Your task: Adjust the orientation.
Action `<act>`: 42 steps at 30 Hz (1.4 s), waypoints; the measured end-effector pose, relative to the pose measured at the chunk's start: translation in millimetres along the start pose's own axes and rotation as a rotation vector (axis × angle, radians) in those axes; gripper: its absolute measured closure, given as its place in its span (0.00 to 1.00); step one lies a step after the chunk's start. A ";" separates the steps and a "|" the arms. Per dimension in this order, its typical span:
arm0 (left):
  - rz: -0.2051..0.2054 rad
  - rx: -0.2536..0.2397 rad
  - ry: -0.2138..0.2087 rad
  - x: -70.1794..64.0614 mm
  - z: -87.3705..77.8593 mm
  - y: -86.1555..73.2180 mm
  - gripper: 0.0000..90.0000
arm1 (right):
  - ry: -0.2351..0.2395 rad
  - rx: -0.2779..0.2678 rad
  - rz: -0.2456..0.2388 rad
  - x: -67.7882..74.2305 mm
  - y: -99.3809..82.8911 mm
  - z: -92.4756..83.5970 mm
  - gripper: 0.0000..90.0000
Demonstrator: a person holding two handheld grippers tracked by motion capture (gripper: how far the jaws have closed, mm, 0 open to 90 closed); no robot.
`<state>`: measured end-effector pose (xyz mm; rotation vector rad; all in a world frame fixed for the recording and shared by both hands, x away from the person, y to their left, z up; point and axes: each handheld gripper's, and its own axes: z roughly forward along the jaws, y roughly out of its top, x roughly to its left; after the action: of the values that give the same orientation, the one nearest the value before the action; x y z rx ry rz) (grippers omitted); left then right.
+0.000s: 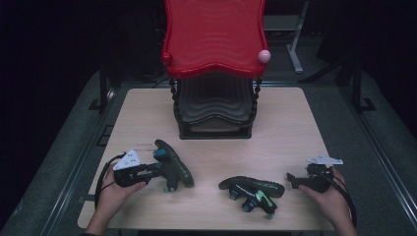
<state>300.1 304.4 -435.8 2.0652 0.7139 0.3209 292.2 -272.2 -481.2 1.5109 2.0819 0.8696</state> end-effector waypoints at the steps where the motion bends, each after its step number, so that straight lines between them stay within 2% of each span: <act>1: 0.000 -0.005 0.002 0.4 -3.4 -0.2 0.78 | 0.000 0.000 -0.001 -0.1 -0.1 -0.1 0.02; 8: 0.008 -0.023 0.019 3.0 -28.2 -1.1 0.79 | 0.002 0.001 -0.002 -0.2 -0.3 -0.3 0.02; 14: 0.009 -0.036 0.003 3.9 -26.8 1.3 0.80 | 0.002 0.000 -0.002 -0.2 -0.3 -0.3 0.02; 22: -0.018 -0.091 -0.050 7.0 -8.8 12.3 0.80 | 0.002 0.000 -0.002 -0.2 -0.3 -0.3 0.02; 28: -0.029 -0.105 -0.082 10.0 3.7 19.0 0.80 | 0.002 0.000 -0.002 -0.2 -0.3 -0.3 0.02; 33: -0.023 -0.100 -0.106 10.7 19.7 28.9 0.80 | 0.002 0.000 -0.002 -0.1 -0.3 -0.3 0.02; 42: -0.002 -0.055 -0.141 6.6 51.7 43.7 0.78 | 0.002 0.000 -0.002 -0.2 -0.3 -0.3 0.02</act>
<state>346.0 254.7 -429.1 2.0125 0.6149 0.1904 291.9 -272.6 -481.2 1.5088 2.0844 0.8701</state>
